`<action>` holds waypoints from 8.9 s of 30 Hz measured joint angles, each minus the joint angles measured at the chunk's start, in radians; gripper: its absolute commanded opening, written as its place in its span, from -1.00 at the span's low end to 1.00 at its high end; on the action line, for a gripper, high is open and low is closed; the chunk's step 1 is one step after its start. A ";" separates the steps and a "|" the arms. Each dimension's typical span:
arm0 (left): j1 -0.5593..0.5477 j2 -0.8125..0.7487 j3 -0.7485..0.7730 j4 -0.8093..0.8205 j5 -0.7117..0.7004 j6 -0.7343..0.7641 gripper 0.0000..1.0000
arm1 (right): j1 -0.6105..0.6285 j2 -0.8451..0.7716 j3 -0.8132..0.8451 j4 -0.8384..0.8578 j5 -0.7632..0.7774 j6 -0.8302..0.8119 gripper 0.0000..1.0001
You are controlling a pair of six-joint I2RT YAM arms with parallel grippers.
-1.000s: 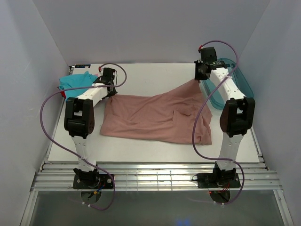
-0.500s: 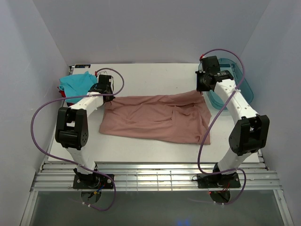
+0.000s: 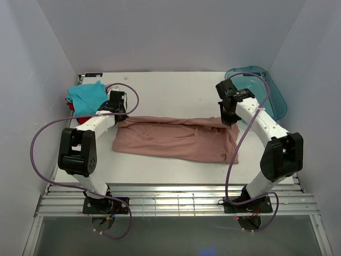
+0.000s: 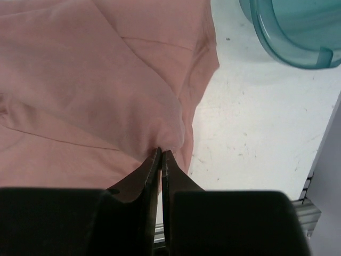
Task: Fold and stack the t-shirts
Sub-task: Fold the tshirt
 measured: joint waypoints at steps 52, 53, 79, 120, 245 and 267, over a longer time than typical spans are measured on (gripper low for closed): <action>-0.131 0.080 0.074 -0.148 -0.147 -0.042 0.19 | 0.014 0.283 -0.045 0.335 -0.172 0.000 -0.25; -0.131 0.080 0.074 -0.148 -0.148 -0.042 0.19 | 0.013 0.283 -0.043 0.335 -0.175 -0.003 -0.34; -0.131 0.112 0.077 -0.148 -0.162 -0.042 0.15 | 0.124 -0.083 -0.205 0.169 -0.233 0.053 -0.85; -0.131 -0.010 0.009 -0.096 -0.128 -0.027 0.36 | -0.002 0.188 -0.164 0.407 -0.227 -0.051 -0.21; -0.182 0.045 0.060 -0.068 -0.128 -0.048 0.32 | 0.275 -0.326 -0.382 -0.180 -0.111 0.219 -0.17; -0.165 0.112 0.060 -0.168 -0.225 -0.127 0.24 | 0.290 -0.206 -0.360 -0.034 -0.151 0.226 -0.17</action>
